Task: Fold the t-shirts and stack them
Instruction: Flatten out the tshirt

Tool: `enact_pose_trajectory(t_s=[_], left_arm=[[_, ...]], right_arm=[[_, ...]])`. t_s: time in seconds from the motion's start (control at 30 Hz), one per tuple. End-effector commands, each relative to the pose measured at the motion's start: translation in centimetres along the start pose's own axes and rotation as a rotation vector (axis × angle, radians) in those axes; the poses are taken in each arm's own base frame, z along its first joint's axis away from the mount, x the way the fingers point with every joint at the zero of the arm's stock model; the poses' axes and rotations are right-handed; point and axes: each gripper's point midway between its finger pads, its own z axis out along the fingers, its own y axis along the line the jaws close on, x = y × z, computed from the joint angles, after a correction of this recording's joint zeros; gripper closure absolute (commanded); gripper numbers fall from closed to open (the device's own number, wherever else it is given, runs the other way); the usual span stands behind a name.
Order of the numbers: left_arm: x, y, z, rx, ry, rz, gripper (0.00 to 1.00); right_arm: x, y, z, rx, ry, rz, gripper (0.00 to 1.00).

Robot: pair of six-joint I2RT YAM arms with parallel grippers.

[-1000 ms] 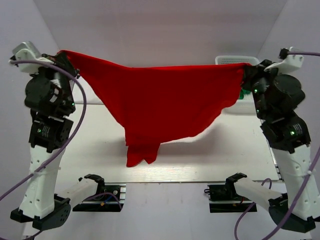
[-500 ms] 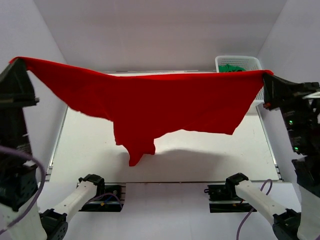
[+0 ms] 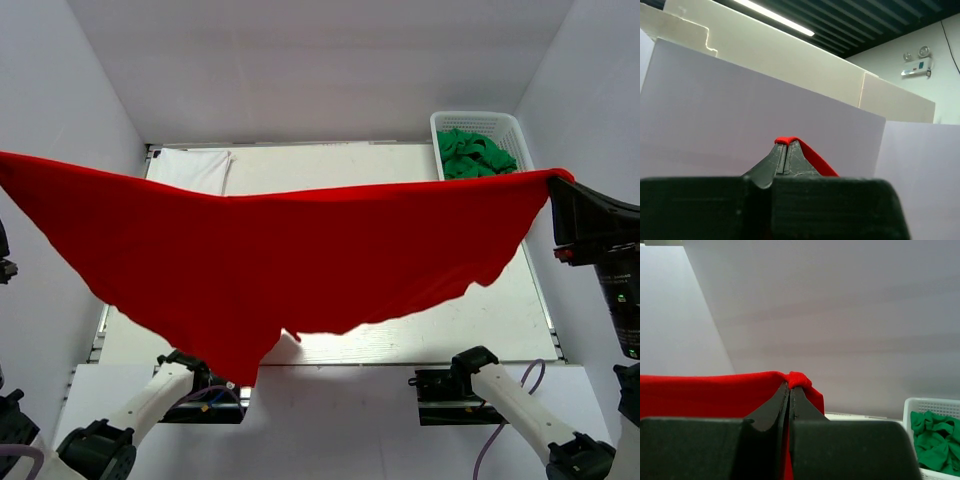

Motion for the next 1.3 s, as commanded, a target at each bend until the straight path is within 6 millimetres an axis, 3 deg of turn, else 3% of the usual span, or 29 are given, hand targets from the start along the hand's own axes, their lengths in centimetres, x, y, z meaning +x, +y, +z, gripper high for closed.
enact_pose_trajectory(t_s=[0.0, 0.03, 0.07, 0.1, 0.13, 0.2, 0.23, 0.3, 0.33, 0.37, 0.4, 0.43, 0.5, 0.53, 0.67, 0.7, 0.73, 0.8, 0.83, 0.87, 0.9, 0.93, 0.97, 1.0, 1.1, 1.13, 1.17, 1.2, 1.27], left_arm=[[2.8, 0.4, 0.8, -0.001, 0.055, 0.022, 1.00], [3.7, 1.1, 1.1, -0.033, 0.064, 0.016, 1.00], [6.5, 1.7, 2.0, -0.044, 0.105, 0.021, 1.00], [7.6, 2.3, 2.1, -0.068, 0.119, 0.026, 1.00], [11.1, 3.4, 2.7, -0.110, 0.184, 0.019, 1.00], [14.0, 4.4, 3.1, -0.144, 0.226, 0.012, 1.00], [18.0, 5.4, 3.1, -0.165, 0.297, 0.021, 1.00], [22.0, 6.6, 3.3, -0.199, 0.358, 0.032, 1.00], [25.2, 7.7, 2.7, -0.233, 0.413, 0.036, 1.00], [27.0, 8.4, 2.4, -0.253, 0.445, 0.046, 1.00], [29.3, 9.2, 2.3, -0.278, 0.475, 0.047, 1.00], [32.2, 11.0, 1.2, -0.337, 0.524, 0.067, 1.00], [35.1, 12.8, 0.4, -0.407, 0.548, 0.085, 1.00], [38.3, 14.0, -0.6, -0.442, 0.606, 0.100, 1.00], [44.9, 16.4, -2.3, -0.513, 0.720, 0.130, 1.00], [46.1, 16.7, -2.6, -0.522, 0.736, 0.126, 1.00], [47.0, 17.0, -2.7, -0.525, 0.747, 0.130, 1.00], [50.2, 18.3, -3.7, -0.550, 0.806, 0.153, 1.00], [51.4, 18.7, -4.1, -0.557, 0.832, 0.161, 1.00], [52.0, 19.0, -4.0, -0.568, 0.836, 0.169, 1.00], [54.3, 19.7, -4.8, -0.580, 0.883, 0.184, 1.00], [55.3, 20.2, -5.0, -0.592, 0.898, 0.195, 1.00], [55.8, 20.7, -4.5, -0.600, 0.891, 0.197, 1.00], [58.0, 21.5, -5.4, -0.624, 0.933, 0.210, 1.00], [59.6, 23.0, -4.2, -0.661, 0.935, 0.202, 1.00], [61.2, 23.5, -5.0, -0.672, 0.971, 0.214, 1.00], [61.5, 23.5, -4.2, -0.667, 0.955, 0.209, 1.00], [62.0, 23.6, -4.1, -0.668, 0.959, 0.210, 1.00], [63.5, 24.7, -3.7, -0.679, 0.957, 0.215, 1.00]], right_arm=[[0.5, -0.6, 1.7, 0.028, -0.023, 0.000, 1.00], [2.4, -1.2, 2.6, 0.044, 0.013, 0.004, 1.00], [2.7, -1.2, 3.4, 0.044, 0.002, 0.003, 1.00], [3.1, -1.4, 3.9, 0.049, 0.001, 0.006, 1.00], [5.0, -2.2, 4.8, 0.083, 0.037, 0.007, 1.00], [7.5, -3.7, 6.3, 0.151, 0.086, 0.007, 1.00], [9.2, -5.2, 6.9, 0.219, 0.103, 0.007, 1.00], [12.7, -6.6, 7.5, 0.268, 0.158, -0.002, 1.00], [13.2, -7.4, 7.8, 0.310, 0.142, 0.005, 1.00], [16.9, -8.6, 7.7, 0.345, 0.210, 0.006, 1.00], [17.6, -9.0, 7.8, 0.361, 0.212, 0.014, 1.00], [21.2, -10.4, 7.6, 0.412, 0.276, -0.001, 1.00], [23.5, -11.3, 7.9, 0.449, 0.307, 0.002, 1.00], [24.7, -11.9, 8.2, 0.472, 0.322, -0.007, 1.00], [32.4, -15.3, 8.4, 0.574, 0.439, -0.079, 1.00], [33.3, -15.9, 8.4, 0.587, 0.457, -0.087, 1.00], [36.0, -16.7, 8.6, 0.605, 0.520, -0.104, 1.00], [36.5, -17.2, 9.6, 0.609, 0.514, -0.109, 1.00], [38.8, -18.2, 9.7, 0.630, 0.564, -0.125, 1.00], [38.6, -18.3, 10.5, 0.628, 0.556, -0.128, 1.00], [38.9, -18.8, 10.8, 0.641, 0.562, -0.131, 1.00], [41.3, -19.8, 10.7, 0.653, 0.622, -0.144, 1.00], [41.4, -20.0, 11.3, 0.644, 0.623, -0.139, 1.00], [42.2, -20.5, 11.9, 0.649, 0.638, -0.138, 1.00], [43.3, -21.6, 13.6, 0.644, 0.656, -0.124, 1.00], [42.9, -22.0, 14.3, 0.647, 0.639, -0.117, 1.00], [44.0, -22.5, 14.6, 0.642, 0.658, -0.110, 1.00], [43.1, -22.6, 16.0, 0.635, 0.626, -0.104, 1.00], [44.6, -23.9, 16.4, 0.647, 0.657, -0.111, 1.00]])
